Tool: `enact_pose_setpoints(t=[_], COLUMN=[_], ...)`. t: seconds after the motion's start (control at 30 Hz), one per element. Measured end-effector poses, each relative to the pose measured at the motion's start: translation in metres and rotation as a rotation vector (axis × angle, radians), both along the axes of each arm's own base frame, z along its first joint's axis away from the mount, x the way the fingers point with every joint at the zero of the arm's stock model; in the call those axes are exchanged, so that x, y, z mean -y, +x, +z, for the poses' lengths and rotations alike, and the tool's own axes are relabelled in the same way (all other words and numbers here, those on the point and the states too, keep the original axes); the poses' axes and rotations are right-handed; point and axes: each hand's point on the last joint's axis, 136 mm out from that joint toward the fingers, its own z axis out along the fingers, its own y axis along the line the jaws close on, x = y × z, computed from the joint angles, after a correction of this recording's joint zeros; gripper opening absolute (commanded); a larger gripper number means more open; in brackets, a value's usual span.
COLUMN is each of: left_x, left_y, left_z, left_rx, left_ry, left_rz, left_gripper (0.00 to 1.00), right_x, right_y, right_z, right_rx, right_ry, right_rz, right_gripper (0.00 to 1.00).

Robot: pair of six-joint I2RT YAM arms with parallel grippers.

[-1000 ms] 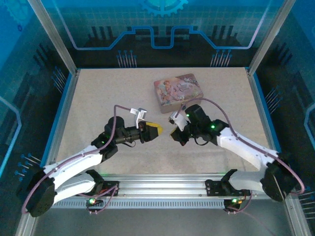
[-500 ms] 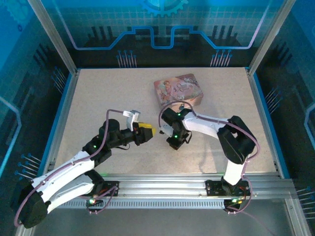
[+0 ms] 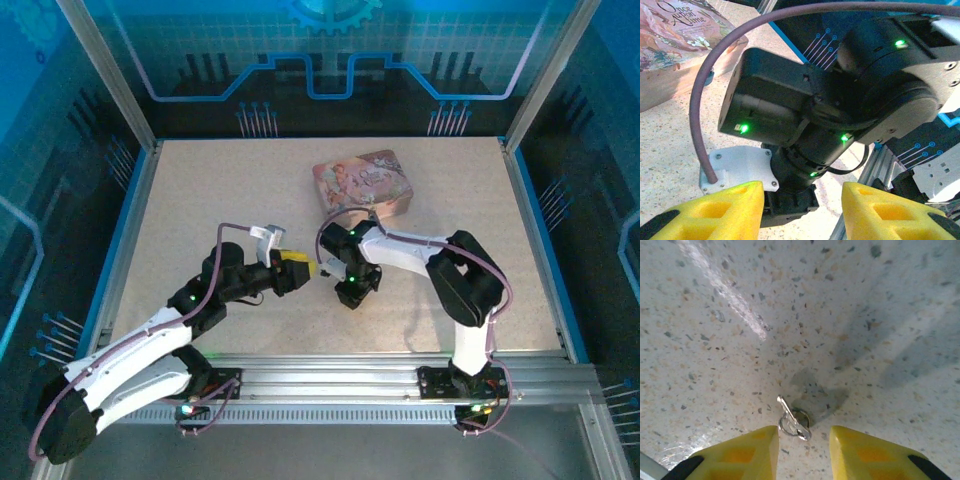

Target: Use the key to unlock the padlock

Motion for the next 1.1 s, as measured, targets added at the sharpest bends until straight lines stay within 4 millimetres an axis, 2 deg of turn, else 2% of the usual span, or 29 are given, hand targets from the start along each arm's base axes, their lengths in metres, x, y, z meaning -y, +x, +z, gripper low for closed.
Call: enact_pose_setpoints(t=[0.23, 0.33, 0.6, 1.1], left_x=[0.000, 0.000, -0.001, 0.000], left_y=[0.000, 0.001, 0.001, 0.002], left_z=[0.000, 0.000, 0.000, 0.001], left_rx=[0.000, 0.001, 0.002, 0.006], left_ry=[-0.001, -0.001, 0.000, -0.004], left_rz=[0.001, 0.004, 0.007, 0.007], left_gripper=[0.49, 0.50, 0.52, 0.53], right_x=[-0.002, 0.005, 0.011, -0.003], right_y=[0.008, 0.001, -0.014, -0.005], right_z=[0.046, 0.052, 0.026, 0.004], right_rx=[0.104, 0.110, 0.023, -0.021], right_ry=[0.146, 0.210, 0.321, 0.362], right_rz=[-0.088, -0.141, -0.254, -0.290], right_gripper=[0.36, 0.39, 0.39, 0.39])
